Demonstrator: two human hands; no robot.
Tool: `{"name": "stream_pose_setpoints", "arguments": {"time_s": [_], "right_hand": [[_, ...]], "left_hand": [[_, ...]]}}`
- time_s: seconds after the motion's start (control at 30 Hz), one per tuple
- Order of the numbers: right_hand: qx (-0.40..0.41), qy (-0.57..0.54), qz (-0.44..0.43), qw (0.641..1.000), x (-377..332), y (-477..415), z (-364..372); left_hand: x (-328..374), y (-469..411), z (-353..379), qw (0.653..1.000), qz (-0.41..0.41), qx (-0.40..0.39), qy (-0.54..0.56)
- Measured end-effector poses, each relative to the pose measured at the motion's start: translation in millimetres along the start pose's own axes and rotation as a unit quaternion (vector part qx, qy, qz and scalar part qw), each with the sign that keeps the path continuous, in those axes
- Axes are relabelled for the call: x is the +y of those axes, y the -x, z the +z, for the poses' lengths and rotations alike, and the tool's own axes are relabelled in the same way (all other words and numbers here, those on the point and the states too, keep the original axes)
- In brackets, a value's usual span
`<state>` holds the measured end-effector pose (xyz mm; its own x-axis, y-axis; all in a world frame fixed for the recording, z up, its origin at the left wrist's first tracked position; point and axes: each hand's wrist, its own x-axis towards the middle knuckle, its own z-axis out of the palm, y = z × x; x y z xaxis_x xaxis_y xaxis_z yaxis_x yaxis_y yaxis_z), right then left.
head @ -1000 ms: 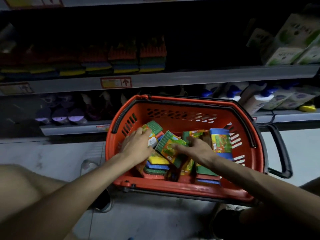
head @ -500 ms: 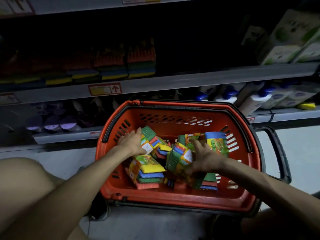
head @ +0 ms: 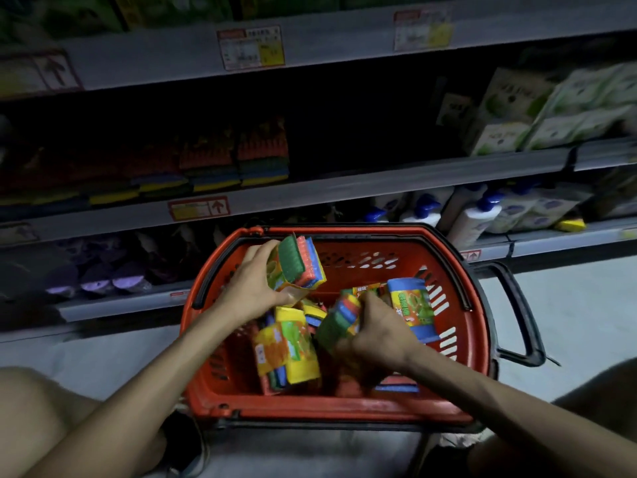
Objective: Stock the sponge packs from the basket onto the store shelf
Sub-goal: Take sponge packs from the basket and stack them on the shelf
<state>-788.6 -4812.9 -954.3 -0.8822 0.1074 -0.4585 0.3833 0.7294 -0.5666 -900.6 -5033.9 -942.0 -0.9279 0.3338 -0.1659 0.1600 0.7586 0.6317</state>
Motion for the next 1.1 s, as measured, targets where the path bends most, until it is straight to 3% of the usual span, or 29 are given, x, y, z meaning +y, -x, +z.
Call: {"name": "stream_pose_setpoints", "arguments": {"time_s": [0.13, 0.23, 0.3, 0.4, 0.57, 0.7, 0.83, 0.93, 1.1], "right_hand": [[-0.006, -0.081, -0.019, 0.997, -17, 5, -38], [-0.021, -0.208, -0.059, 0.976, -27, 9, -66], [-0.046, -0.289, -0.071, 0.954, -35, 15, -80], [-0.055, -0.327, -0.078, 0.94, -47, 21, -97], [-0.076, -0.355, -0.121, 0.924, -54, 23, -108], [-0.082, -0.343, -0.141, 0.925, -53, 29, -117], [-0.046, -0.375, -0.154, 0.913, -55, 34, -125], [-0.018, -0.407, -0.164, 0.898, -55, 37, -128], [-0.04, -0.406, -0.177, 0.896, -54, 38, -130]], "left_hand": [[7, 8, -17, 0.999, 0.051, 0.011, 0.003], [14, 14, -30, 0.989, 0.107, 0.042, -0.097], [27, 20, -41, 0.982, 0.119, 0.022, -0.147], [50, 28, -57, 0.979, 0.124, -0.02, -0.162], [70, 31, -74, 0.981, 0.098, 0.028, -0.168], [77, 24, -89, 0.99, 0.076, 0.067, -0.098], [82, 17, -104, 0.995, 0.069, 0.068, 0.038], [84, 12, -110, 0.986, 0.09, 0.056, 0.132], [90, -1, -106, 0.966, 0.09, 0.037, 0.241]]}}
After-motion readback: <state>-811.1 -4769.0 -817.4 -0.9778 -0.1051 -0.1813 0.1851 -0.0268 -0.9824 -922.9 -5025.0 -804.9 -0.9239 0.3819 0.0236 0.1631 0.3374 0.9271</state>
